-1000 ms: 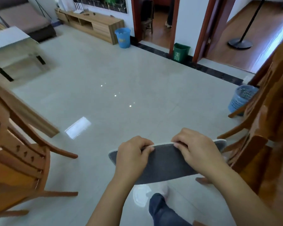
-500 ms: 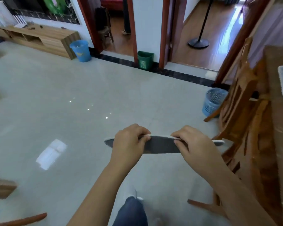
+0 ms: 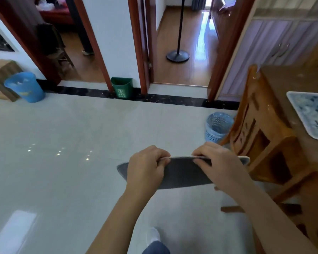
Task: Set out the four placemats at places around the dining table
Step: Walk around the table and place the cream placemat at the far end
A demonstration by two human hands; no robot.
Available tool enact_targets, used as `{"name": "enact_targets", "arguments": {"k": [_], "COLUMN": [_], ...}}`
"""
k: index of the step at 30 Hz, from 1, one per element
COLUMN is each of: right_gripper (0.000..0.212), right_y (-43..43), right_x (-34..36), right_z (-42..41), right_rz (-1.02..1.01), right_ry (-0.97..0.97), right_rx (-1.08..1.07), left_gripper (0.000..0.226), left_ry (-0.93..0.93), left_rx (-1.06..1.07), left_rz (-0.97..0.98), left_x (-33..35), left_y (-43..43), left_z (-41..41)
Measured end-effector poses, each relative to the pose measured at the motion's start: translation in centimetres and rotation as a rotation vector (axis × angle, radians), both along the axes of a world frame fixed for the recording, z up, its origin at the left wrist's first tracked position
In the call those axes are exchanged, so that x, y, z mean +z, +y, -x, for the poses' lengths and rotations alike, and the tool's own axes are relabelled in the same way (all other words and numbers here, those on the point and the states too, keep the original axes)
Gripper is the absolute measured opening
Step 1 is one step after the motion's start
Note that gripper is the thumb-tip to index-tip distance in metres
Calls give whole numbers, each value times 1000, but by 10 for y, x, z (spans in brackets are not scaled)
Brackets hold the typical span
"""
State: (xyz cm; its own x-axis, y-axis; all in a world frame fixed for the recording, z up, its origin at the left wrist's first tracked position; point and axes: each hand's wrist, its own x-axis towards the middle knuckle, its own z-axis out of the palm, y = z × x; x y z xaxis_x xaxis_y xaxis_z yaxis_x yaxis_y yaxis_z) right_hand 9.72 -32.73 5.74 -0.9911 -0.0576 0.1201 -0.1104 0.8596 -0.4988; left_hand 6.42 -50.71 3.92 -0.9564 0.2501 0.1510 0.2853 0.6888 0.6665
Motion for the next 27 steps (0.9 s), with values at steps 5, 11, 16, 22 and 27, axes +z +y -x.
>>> {"name": "enact_targets", "arguments": {"k": [5,11,16,22,27], "right_gripper": [9,8,7,8,9], "right_y": [17,74,153,232,266], "right_x": [1,-4,5,22,15], "right_z": [85,186,288,400,478], "right_rz": [6,21,29,59,103], "right_ry": [66,108,124,133,104], "right_rx": [-88,-221,-313,-339,-386], "left_gripper": [13,10,7,8,11], "left_ry": [5,61,128,158,134], "left_rx": [-81,-214,-298,-363,-398], "left_rz": [-44,-38,-7,2,-23], "left_x": [0,2,16,34,27], "left_y": [22,89,174,254,295], "left_z": [102,227,338,462,548]}}
